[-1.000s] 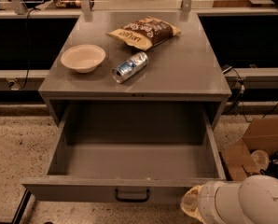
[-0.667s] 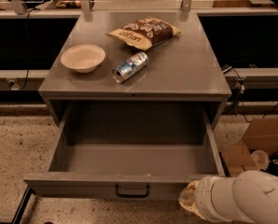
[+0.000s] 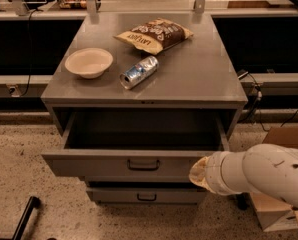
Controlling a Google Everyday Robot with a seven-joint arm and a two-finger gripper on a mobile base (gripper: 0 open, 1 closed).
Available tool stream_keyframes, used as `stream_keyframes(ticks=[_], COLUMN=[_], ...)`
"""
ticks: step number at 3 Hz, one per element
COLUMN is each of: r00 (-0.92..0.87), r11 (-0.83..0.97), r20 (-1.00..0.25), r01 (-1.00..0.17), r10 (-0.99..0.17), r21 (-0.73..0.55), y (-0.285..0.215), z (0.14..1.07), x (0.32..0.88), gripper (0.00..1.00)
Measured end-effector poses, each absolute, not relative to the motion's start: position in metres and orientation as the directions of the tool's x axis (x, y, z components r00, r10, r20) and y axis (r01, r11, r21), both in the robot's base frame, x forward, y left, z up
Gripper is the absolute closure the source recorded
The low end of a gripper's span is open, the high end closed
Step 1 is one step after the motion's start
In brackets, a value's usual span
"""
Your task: Close top drawer
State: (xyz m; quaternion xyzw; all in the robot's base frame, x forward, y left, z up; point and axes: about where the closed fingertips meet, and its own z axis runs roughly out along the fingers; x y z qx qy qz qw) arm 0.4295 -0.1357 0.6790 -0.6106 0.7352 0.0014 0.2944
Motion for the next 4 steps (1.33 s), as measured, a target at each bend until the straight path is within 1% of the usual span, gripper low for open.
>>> stream_keyframes(ticks=[1, 2, 4], r00=[-0.081, -0.072, -0.001], r11=[0.254, 0.241, 0.205], r20=[-0.435, -0.432, -0.438], r01=[-0.899, -0.905, -0.885], r10=[-0.897, -0.899, -0.899], r21=[-0.357, -0.350, -0.418], y=[-0.136, -0.132, -0.119], z=[0.679, 0.672, 0.657], x=[0.429, 0.443, 0.501], gripper=[1.00, 1.00, 1.00])
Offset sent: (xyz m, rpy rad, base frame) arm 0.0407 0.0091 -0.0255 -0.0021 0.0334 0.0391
